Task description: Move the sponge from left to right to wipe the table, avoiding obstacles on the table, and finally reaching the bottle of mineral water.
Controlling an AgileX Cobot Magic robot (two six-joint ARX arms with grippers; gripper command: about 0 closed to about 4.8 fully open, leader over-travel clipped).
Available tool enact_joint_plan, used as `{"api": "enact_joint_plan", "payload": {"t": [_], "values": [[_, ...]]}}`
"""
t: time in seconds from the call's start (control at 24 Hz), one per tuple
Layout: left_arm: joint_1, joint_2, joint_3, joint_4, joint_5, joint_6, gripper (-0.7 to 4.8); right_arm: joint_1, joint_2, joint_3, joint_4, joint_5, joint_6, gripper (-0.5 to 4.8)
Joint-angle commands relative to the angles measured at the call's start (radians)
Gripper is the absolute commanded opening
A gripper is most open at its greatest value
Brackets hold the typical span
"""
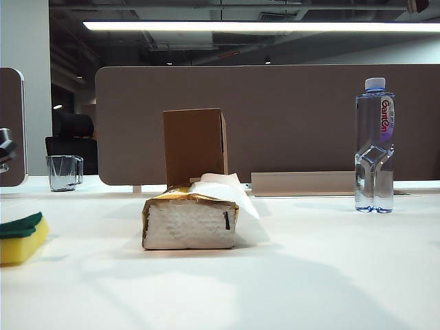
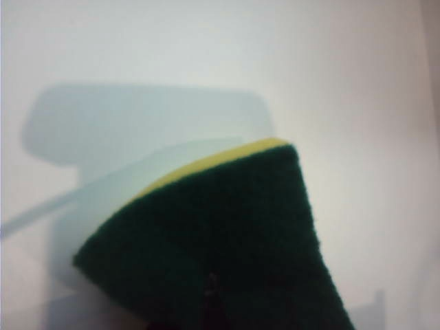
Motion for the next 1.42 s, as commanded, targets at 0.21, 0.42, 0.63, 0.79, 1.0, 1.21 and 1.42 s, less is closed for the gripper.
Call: {"api": "enact_joint_plan", "payload": {"t": [0.21,0.42,0.63,0.79,1.0,1.21,1.42], "values": [[-0.001,-0.154,-0.076,-0.127,0.012,-0.006,-0.06,0.001,-0.003,0.005,0.015,-0.003,-0.006,2.34],[-0.001,-0.251,-0.116,-0.172,0.016,-0.006,-0.06,0.003,-0.003,0.005,0.015,-0.003,-0.006,2.34],[-0.001,-0.298,-0.167,-0.181,0.013,-0.027,-0.06,0.007,-0.003,0.005,0.012,-0.005,-0.006,2.34],[-0.001,-0.298,-0.197,-0.174,0.011,-0.030,-0.06,0.007,-0.004,0.005,0.011,-0.041,-0.006,2.34],[-0.001,-0.298,-0.199,-0.169,0.011,-0.047,-0.06,0.007,-0.018,0.005,-0.082,-0.082,-0.006,2.34],[-0.016,-0.298,-0.200,-0.163,0.010,-0.051,-0.06,0.007,-0.024,0.005,-0.151,-0.081,-0.037,2.34],[-0.118,-0.297,-0.200,-0.116,-0.026,-0.085,-0.06,0.007,-0.024,0.005,-0.167,-0.081,-0.037,2.34]]}}
